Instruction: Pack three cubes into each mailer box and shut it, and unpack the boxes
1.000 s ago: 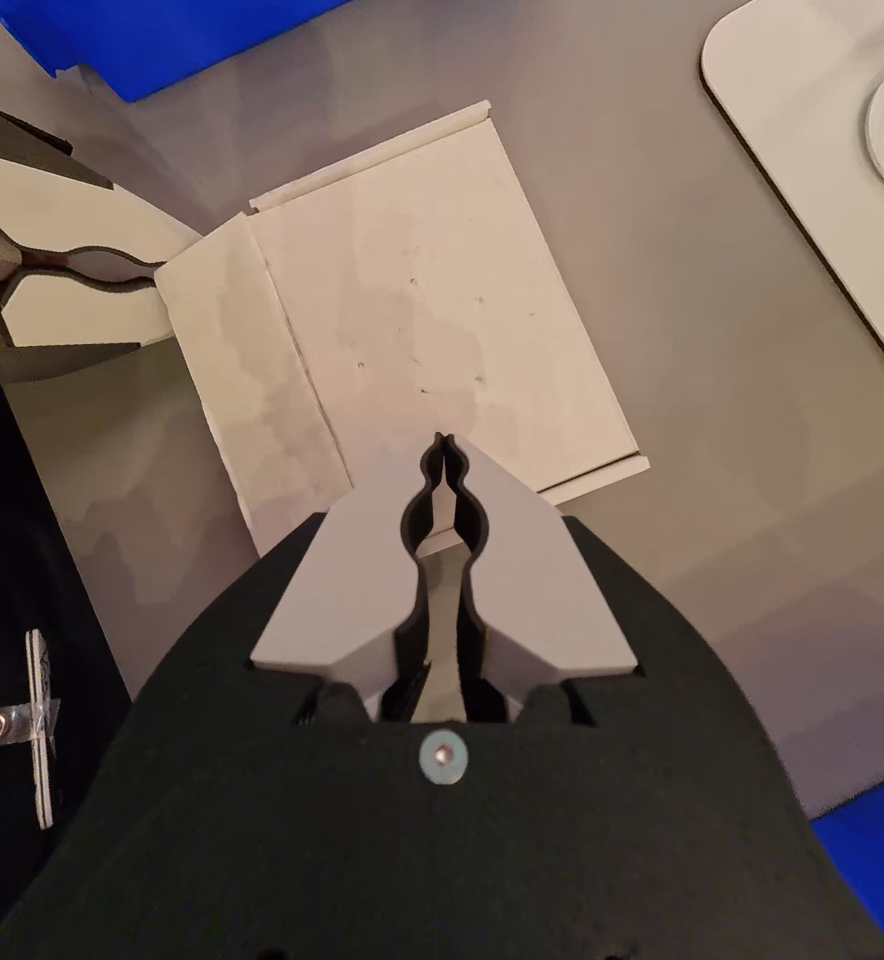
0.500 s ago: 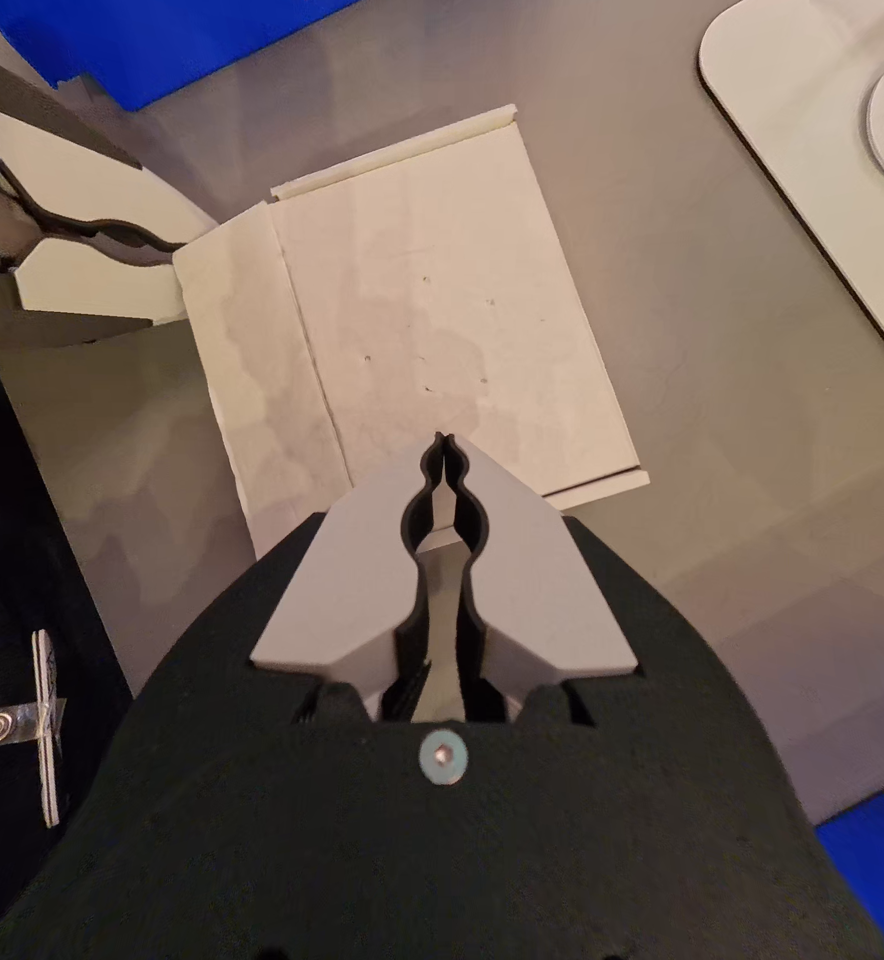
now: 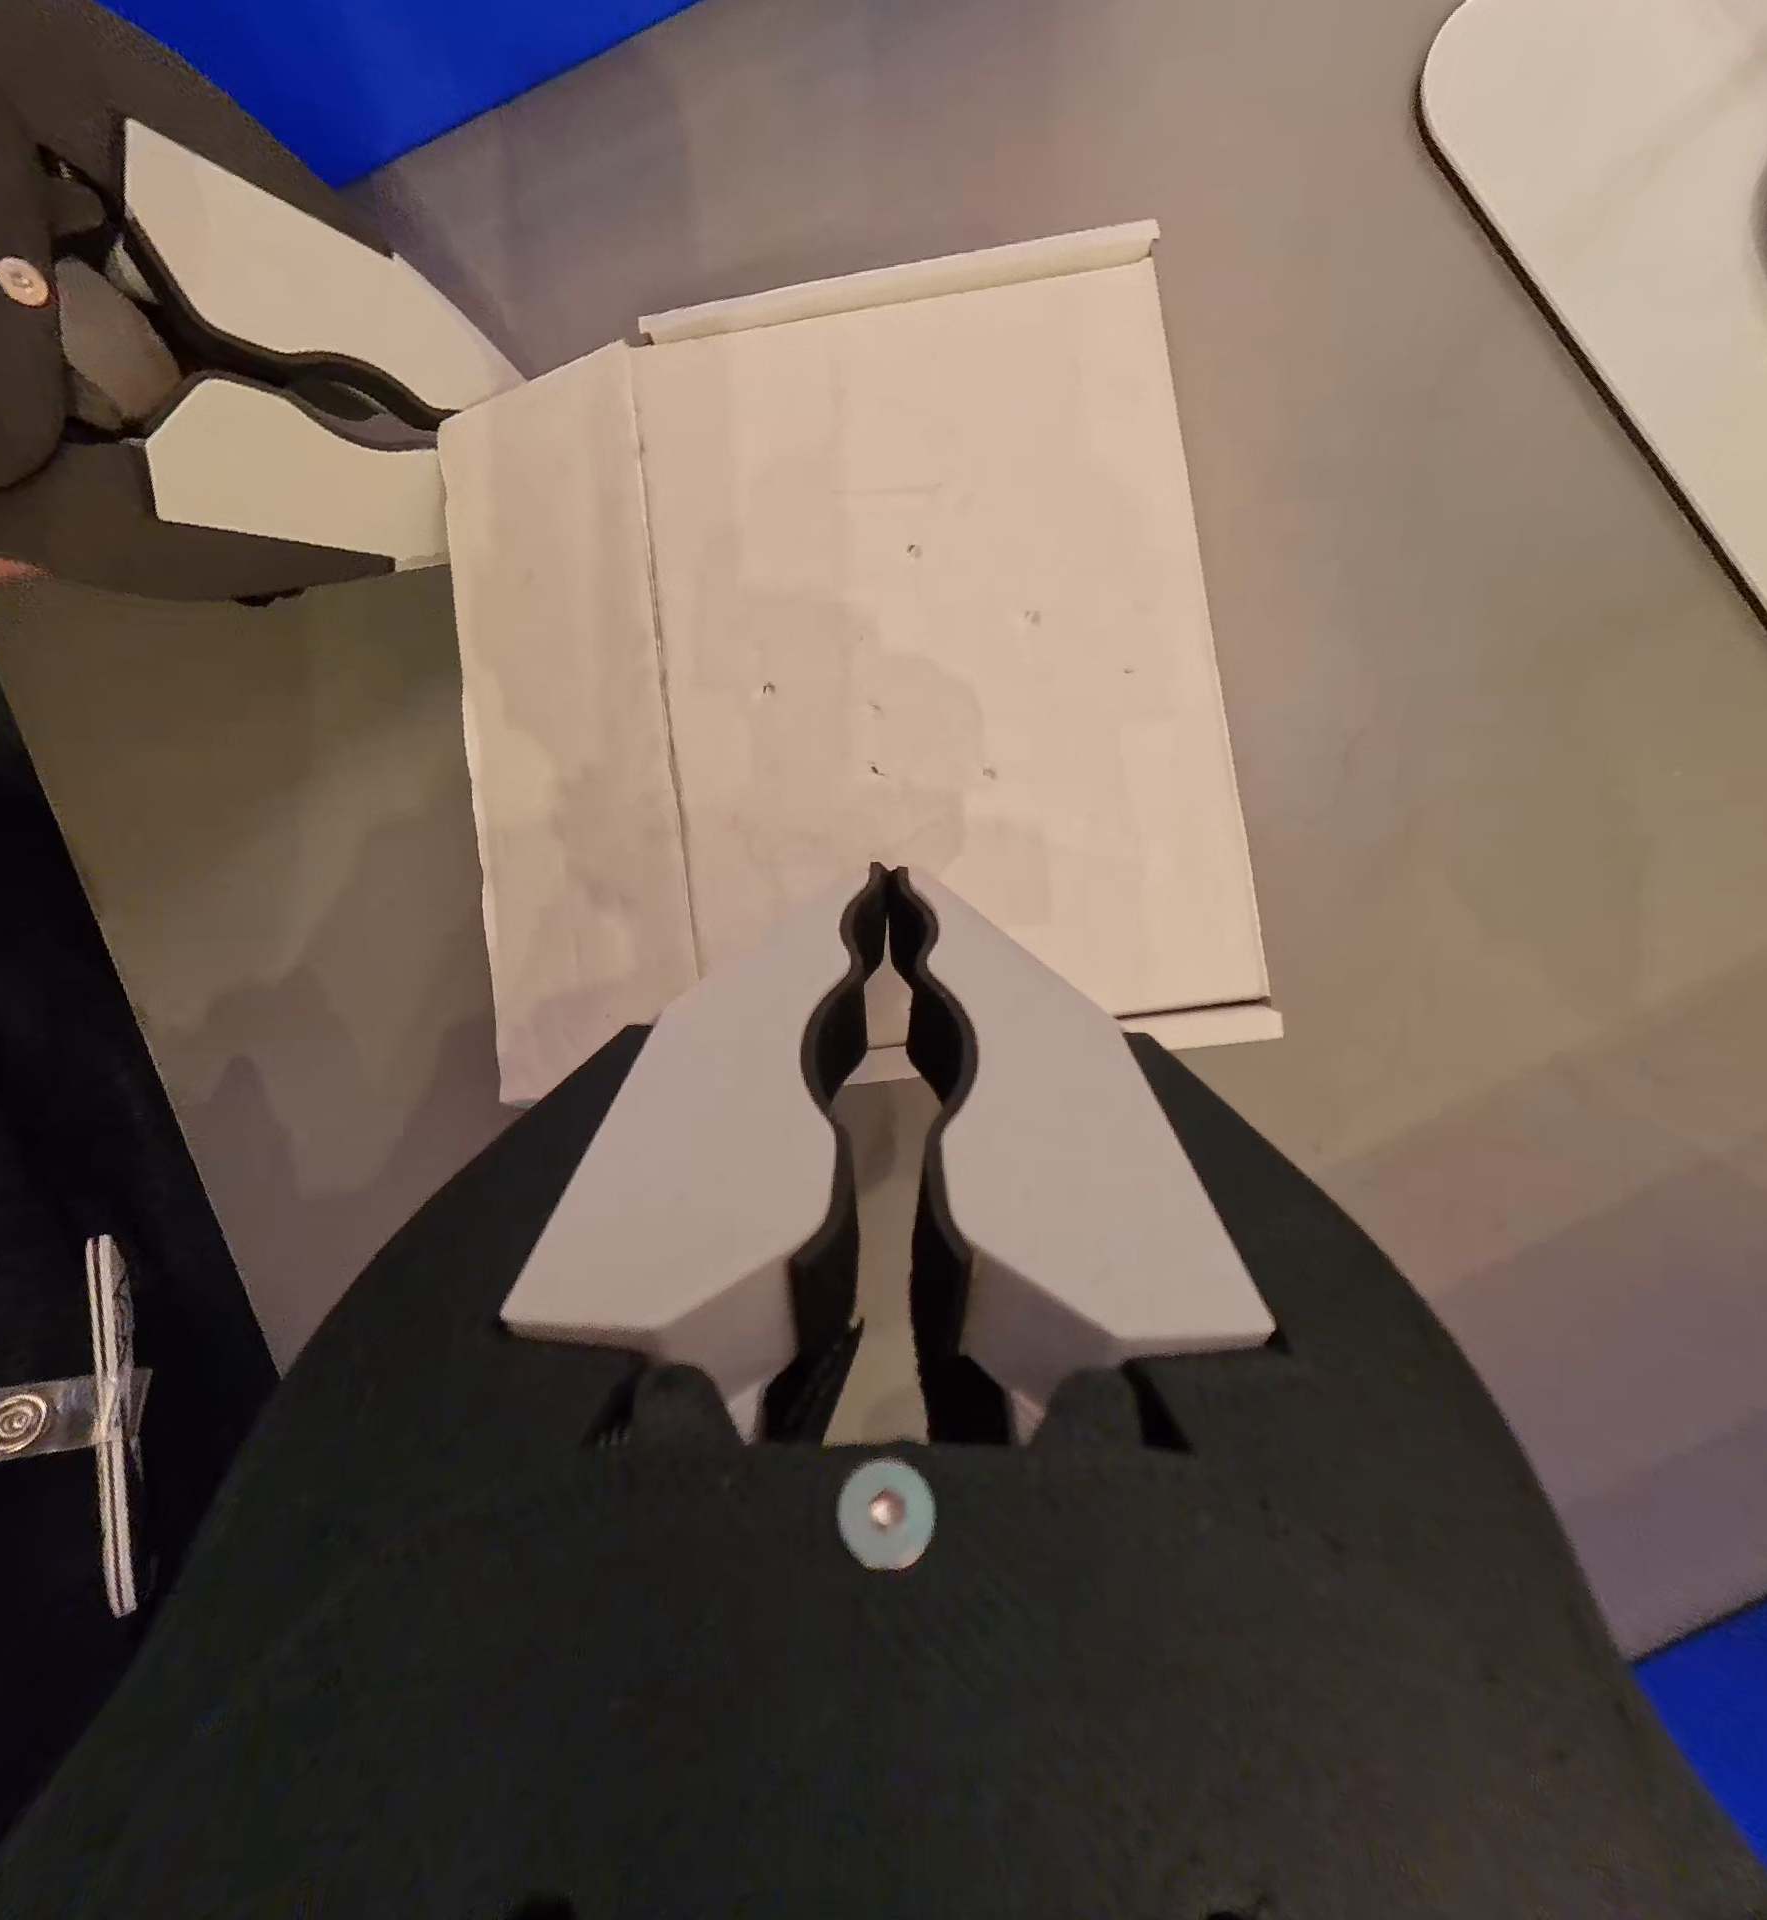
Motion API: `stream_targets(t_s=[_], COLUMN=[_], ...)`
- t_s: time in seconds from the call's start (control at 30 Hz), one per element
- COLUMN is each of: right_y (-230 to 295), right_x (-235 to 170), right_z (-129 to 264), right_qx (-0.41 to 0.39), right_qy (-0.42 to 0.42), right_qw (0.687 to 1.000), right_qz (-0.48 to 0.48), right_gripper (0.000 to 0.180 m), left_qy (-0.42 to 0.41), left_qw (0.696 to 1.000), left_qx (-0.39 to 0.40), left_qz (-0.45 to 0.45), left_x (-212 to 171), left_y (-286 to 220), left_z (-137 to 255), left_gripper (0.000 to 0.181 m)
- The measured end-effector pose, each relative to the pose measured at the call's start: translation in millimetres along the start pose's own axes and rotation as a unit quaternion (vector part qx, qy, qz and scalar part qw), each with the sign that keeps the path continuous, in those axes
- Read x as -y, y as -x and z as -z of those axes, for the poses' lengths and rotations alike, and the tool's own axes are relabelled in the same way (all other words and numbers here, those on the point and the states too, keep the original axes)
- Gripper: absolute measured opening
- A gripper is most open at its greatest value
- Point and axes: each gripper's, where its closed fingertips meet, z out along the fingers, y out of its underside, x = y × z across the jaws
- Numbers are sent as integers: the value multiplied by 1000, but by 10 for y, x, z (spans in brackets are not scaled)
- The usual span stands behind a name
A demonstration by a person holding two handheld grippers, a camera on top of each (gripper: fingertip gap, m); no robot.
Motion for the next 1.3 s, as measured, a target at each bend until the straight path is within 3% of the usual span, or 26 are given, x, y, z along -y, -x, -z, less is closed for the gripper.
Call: stream_targets(t_s=[0.13,0.4,0.47,0.6,0.8,1.0,1.17,1.3], right_y=[-3,-3,-3,0,0,-14,-91,3], right_x=[-2,-4,-4,-11,-10,-12,29,-280], right_z=[2,6,7,11,13,50,333,414], right_qx=[1,15,21,23,29,19,-18,-3], right_qy=[2,-2,-2,2,-1,4,-36,-12], right_qw=[1000,1000,1000,1000,1000,1000,999,996], right_qz=[-1,-7,-7,-3,-9,0,-24,-92], right_gripper=[0,0,0,0,0,0,0,26], left_qy=[-8,-99,-131,-113,-112,-127,-116,-111], left_qw=[999,977,970,962,961,966,964,962], left_qx=[-43,-132,-140,-157,-152,-135,-162,-187], left_qz=[31,137,152,192,203,183,174,164], left_x=[22,97,213,273,283,370,442,493], left_y=[-10,-164,-136,-75,-5,59,20,2], left_z=[-21,307,330,183,148,168,108,86], left_gripper=[0,38,28,17,16,30,34,34])
